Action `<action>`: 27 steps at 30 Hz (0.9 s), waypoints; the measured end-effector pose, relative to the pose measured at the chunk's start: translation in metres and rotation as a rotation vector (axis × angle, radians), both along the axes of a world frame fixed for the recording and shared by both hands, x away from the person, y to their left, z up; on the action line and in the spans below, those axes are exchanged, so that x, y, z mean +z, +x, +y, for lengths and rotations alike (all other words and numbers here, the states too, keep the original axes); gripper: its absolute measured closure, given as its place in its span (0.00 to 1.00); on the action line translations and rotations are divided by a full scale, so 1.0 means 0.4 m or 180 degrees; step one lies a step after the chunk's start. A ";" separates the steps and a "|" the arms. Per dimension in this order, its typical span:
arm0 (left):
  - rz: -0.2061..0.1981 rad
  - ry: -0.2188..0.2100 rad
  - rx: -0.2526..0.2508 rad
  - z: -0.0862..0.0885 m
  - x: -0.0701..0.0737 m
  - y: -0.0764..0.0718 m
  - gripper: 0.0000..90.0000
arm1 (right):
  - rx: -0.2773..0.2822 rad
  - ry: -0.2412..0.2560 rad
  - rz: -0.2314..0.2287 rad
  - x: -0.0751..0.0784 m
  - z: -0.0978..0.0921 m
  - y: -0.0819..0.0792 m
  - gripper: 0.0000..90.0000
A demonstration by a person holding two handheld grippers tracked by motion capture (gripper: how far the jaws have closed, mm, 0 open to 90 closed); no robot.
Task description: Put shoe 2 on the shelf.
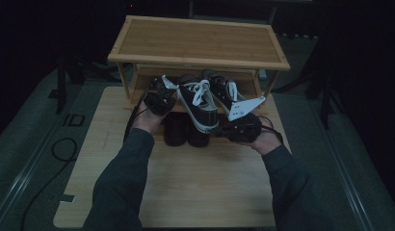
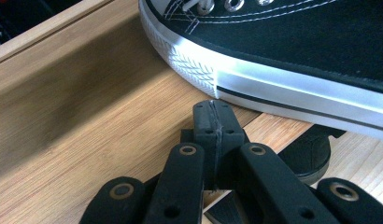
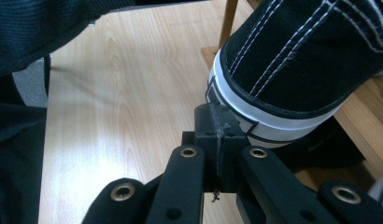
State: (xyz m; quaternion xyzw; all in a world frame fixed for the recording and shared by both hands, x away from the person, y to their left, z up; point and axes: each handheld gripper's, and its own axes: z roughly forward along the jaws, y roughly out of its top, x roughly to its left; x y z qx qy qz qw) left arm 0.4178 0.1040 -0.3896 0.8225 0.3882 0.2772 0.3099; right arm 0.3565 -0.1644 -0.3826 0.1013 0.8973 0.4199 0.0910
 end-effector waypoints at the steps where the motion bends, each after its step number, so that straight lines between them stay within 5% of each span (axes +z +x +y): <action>1: -0.0004 0.0007 0.0007 -0.001 0.000 0.000 1.00 | 0.0009 0.0003 0.0008 0.000 0.004 0.001 1.00; 10: 0.0026 -0.0034 -0.0013 0.004 0.001 0.004 1.00 | 0.0127 0.0050 0.0025 -0.003 0.045 0.009 1.00; 18: -0.0096 0.0179 -0.0087 0.005 0.001 -0.002 1.00 | 0.0123 0.0055 0.0035 -0.006 0.051 0.008 1.00; 25: -0.0063 0.0180 0.0027 0.041 -0.001 0.001 1.00 | 0.0092 0.0037 0.0004 -0.006 0.056 0.001 0.99; 27: -0.0044 0.0078 0.0060 0.048 -0.005 0.003 1.00 | 0.0095 0.0042 0.0003 -0.006 0.058 0.002 1.00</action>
